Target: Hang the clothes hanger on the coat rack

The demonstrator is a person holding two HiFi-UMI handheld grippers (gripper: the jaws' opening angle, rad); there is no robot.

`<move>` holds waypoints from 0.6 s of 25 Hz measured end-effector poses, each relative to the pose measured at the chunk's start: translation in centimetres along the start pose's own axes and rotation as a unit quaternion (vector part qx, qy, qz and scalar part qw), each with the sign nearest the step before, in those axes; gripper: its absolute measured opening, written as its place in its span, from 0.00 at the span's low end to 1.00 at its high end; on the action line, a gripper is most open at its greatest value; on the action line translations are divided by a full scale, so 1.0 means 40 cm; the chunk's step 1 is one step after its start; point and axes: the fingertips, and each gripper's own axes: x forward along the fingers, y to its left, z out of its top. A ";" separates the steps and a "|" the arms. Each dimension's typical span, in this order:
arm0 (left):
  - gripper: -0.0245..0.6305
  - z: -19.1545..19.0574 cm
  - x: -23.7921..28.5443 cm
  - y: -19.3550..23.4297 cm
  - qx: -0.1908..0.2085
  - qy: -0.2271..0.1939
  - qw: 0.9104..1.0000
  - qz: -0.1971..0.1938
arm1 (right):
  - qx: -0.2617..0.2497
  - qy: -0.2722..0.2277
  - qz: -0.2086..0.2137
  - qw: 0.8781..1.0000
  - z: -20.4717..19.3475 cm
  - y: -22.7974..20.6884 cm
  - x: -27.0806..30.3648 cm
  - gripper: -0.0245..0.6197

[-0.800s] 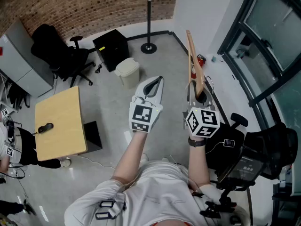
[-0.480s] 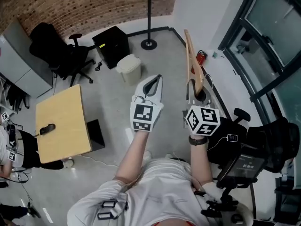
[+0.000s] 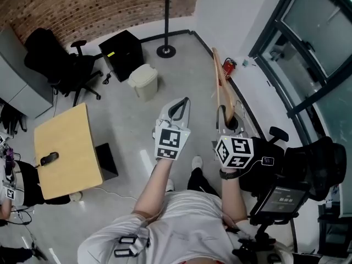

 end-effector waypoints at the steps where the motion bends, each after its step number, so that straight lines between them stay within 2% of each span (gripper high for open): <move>1: 0.04 0.006 0.017 0.004 0.003 -0.002 1.000 -0.003 | 0.008 -0.008 0.015 1.000 0.006 0.006 0.020 0.05; 4: 0.04 0.008 0.070 0.014 -0.002 -0.002 1.000 -0.003 | 0.039 -0.031 0.074 0.996 0.019 0.015 0.066 0.05; 6: 0.04 0.003 0.111 0.025 0.003 0.006 1.000 0.004 | 0.045 -0.037 0.098 0.993 0.028 -0.002 0.108 0.05; 9: 0.04 0.014 0.180 0.052 0.019 0.016 1.000 0.018 | 0.053 -0.033 0.107 0.992 0.047 -0.054 0.207 0.05; 15: 0.04 0.092 0.341 0.064 0.036 -0.018 0.998 0.043 | 0.059 -0.059 0.132 0.988 0.109 -0.164 0.313 0.05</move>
